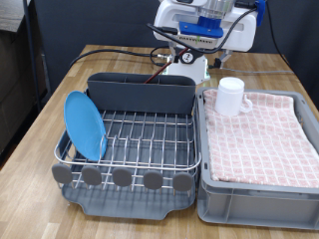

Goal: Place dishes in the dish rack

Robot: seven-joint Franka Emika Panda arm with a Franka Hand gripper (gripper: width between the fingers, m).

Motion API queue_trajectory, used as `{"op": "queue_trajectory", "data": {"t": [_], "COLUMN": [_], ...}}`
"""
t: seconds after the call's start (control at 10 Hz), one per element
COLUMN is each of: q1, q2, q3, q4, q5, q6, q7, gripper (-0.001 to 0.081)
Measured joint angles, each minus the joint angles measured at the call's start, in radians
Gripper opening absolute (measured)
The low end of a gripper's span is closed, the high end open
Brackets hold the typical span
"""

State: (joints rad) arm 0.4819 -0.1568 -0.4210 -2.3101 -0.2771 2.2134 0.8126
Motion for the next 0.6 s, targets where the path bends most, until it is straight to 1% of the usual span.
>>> {"op": "queue_trajectory", "data": {"t": [0.1,0.2,0.6], "q1": [0.002,0.006,0.034], "q2": [-0.004,-0.016,-0.12], "q3": [0.0,0.006,0.07], "q4": [0.006,0.011,0.011], "q5": [0.021,0.035,0.094], "q6": [-0.031,-0.066,-0.17], "q7": [-0.03,-0.037,-0.022], "gripper": [0.0802,0.0802,0.0802]}}
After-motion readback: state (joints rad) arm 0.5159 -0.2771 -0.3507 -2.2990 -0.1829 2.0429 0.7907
